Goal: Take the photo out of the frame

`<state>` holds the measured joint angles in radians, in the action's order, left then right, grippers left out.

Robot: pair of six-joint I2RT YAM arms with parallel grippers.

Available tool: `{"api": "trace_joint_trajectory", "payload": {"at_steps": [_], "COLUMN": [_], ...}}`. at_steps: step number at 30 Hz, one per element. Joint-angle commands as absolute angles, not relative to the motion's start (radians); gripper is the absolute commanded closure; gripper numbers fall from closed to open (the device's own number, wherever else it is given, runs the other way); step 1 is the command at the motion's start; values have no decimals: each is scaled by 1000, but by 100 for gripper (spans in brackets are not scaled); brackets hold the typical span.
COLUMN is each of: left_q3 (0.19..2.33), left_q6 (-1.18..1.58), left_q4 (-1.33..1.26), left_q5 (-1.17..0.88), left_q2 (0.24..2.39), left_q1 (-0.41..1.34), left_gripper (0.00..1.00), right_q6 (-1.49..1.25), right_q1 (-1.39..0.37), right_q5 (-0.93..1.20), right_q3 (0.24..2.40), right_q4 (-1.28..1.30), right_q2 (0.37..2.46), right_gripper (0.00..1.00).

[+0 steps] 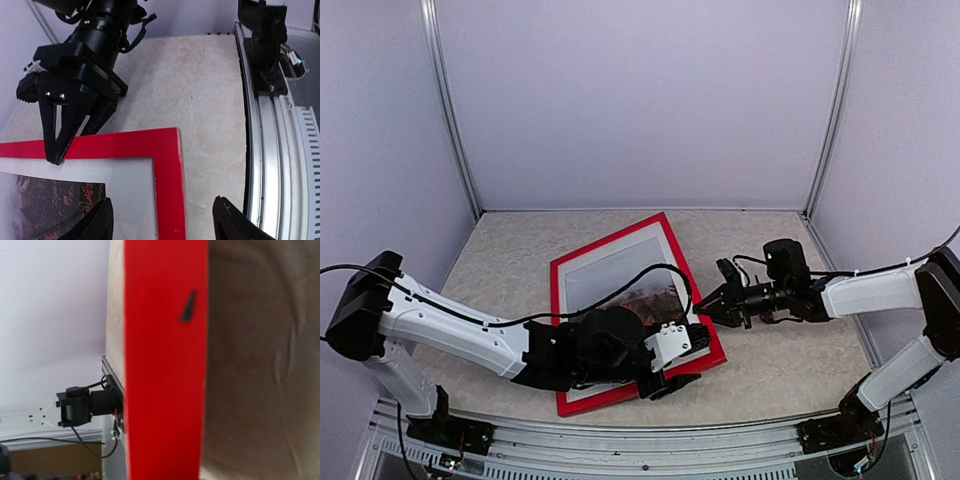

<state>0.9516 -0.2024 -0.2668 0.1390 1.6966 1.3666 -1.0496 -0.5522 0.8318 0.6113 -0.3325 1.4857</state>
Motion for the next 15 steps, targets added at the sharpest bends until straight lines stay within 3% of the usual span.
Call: {"api": "trace_joint_trajectory", "payload": {"at_steps": [1,8,15], "left_q3": [925,885,839], "left_q6": [-172,-59,117], "left_q4": [-310,-264,-208], "left_q5": [142,174,259], "left_q2": [1589,1443,1339], "left_q1": [1354,1247,1065], "left_gripper": [29,24,24], "right_q6": [-840,-617,-409], "right_q1": [-510,-461,-459], "right_q5": [703,496,243], "right_q3": [712,934,1248], "right_q4": [-91,271,533], "right_q2": [1354,1247,1271], "right_gripper": [100,100,100]}}
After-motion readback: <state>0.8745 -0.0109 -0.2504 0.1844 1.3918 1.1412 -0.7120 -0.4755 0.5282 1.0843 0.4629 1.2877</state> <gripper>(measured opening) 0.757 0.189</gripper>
